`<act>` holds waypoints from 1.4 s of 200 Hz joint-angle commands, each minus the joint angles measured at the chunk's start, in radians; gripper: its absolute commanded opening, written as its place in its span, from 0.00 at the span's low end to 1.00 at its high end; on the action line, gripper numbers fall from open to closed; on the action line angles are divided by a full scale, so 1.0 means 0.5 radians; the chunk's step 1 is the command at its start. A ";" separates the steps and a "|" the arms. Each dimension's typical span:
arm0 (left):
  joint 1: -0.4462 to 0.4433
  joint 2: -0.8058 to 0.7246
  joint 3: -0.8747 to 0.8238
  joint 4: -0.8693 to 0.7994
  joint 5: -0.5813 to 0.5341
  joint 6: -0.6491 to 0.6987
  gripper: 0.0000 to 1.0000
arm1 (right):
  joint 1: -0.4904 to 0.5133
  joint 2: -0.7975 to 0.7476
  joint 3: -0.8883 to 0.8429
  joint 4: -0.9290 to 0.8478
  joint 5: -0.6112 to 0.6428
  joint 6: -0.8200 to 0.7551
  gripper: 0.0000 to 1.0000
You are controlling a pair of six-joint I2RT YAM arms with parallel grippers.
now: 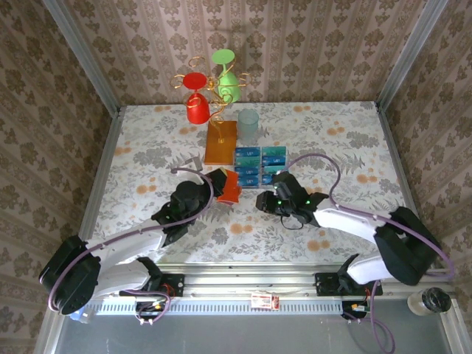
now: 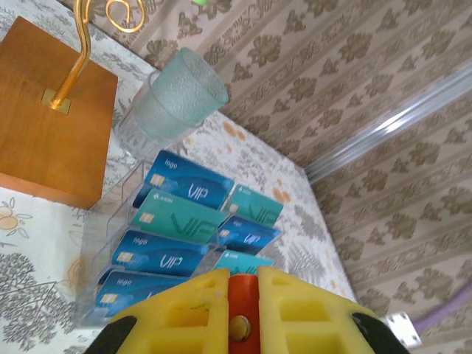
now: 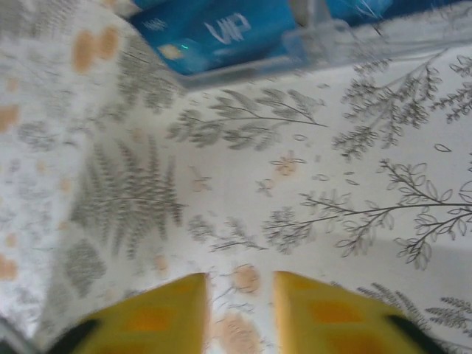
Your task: Put the credit cards into the card holder
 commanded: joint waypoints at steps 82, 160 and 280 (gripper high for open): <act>0.097 0.026 0.008 0.723 -0.216 -0.564 0.00 | -0.137 -0.230 -0.113 0.912 -0.538 0.483 0.60; 0.061 0.327 -0.009 1.221 -0.446 -0.806 0.00 | -0.014 -0.031 -0.102 1.443 -0.503 0.788 0.59; 0.013 0.396 -0.002 1.263 -0.461 -0.822 0.00 | 0.001 0.017 -0.051 1.478 -0.438 0.789 0.55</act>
